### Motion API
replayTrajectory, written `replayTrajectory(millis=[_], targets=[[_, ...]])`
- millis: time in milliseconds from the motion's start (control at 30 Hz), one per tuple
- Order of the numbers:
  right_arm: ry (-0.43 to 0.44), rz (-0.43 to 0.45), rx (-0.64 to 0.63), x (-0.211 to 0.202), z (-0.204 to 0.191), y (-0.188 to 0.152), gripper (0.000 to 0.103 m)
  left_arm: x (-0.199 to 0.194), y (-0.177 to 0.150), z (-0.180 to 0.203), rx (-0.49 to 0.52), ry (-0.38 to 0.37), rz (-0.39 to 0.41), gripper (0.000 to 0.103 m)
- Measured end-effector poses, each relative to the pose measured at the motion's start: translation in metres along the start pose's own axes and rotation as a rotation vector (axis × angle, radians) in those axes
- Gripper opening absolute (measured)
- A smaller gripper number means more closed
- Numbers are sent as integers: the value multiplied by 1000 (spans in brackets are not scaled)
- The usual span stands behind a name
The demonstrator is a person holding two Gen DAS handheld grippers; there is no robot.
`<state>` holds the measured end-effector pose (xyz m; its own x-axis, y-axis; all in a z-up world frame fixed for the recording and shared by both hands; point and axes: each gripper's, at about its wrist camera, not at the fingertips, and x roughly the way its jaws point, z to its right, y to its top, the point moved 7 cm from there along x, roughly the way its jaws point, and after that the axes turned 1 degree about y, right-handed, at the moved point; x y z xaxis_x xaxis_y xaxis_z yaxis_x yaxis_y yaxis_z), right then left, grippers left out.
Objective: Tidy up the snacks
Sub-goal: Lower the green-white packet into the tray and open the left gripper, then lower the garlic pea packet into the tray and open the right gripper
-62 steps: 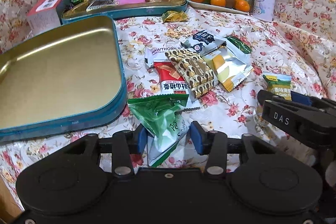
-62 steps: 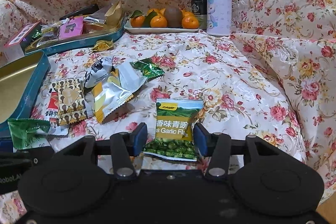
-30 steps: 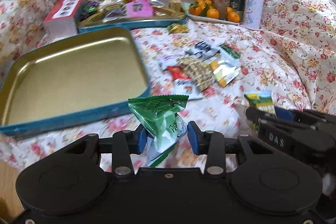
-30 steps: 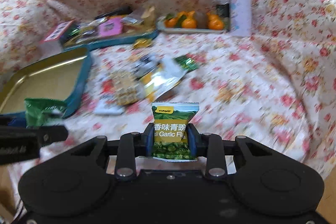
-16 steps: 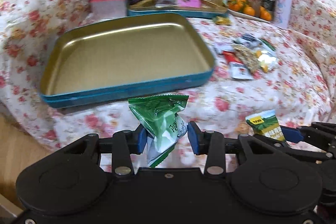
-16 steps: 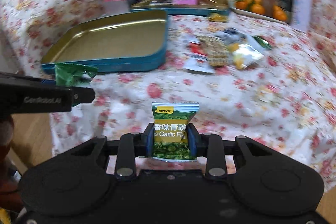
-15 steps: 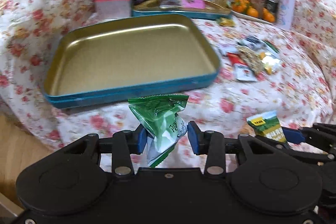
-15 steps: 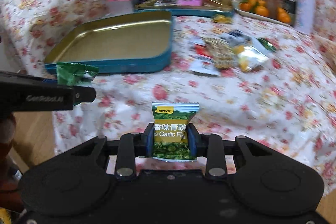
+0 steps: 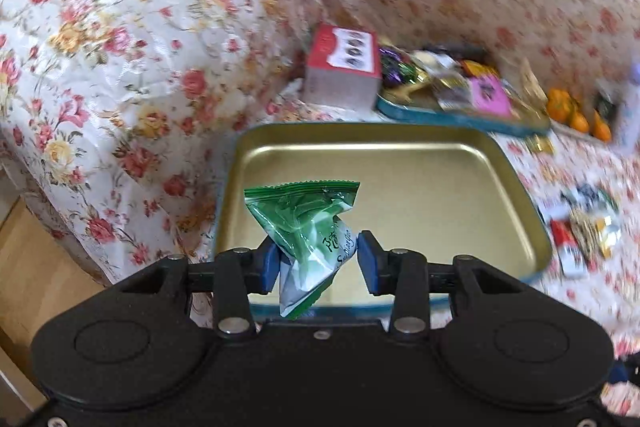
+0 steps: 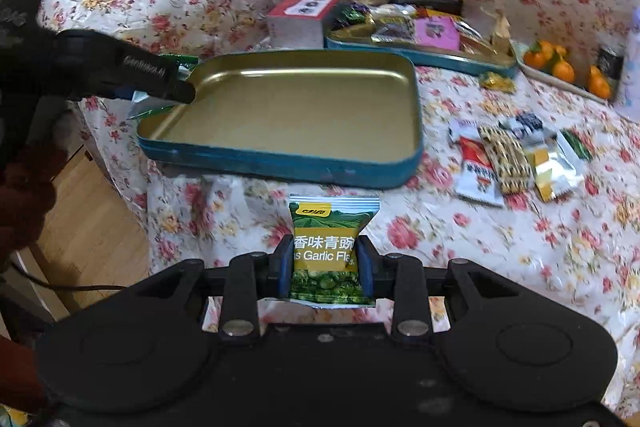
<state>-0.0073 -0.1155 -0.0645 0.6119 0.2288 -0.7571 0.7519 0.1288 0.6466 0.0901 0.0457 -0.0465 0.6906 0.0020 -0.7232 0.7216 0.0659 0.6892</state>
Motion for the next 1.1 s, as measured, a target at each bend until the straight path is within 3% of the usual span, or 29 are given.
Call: replayTrajectory(millis=[233,333,567,700,1100], targets=[[28,35,9,7,-13,26,34,16,-7,-15,-28,25,-37,48],[40,49,18,15,-18,39,34,23,-5,-18,-48,4,-46,48],[58,97,93,44,-20,78,34,26,0,-17,-25,-37,-5,50],[31,106,118,64,-20,95,34,26,3,-22,-36,-23,-4,52],[-20,78,108,94,-29,97,35,32,0,-43,-169,-22,-97,51]])
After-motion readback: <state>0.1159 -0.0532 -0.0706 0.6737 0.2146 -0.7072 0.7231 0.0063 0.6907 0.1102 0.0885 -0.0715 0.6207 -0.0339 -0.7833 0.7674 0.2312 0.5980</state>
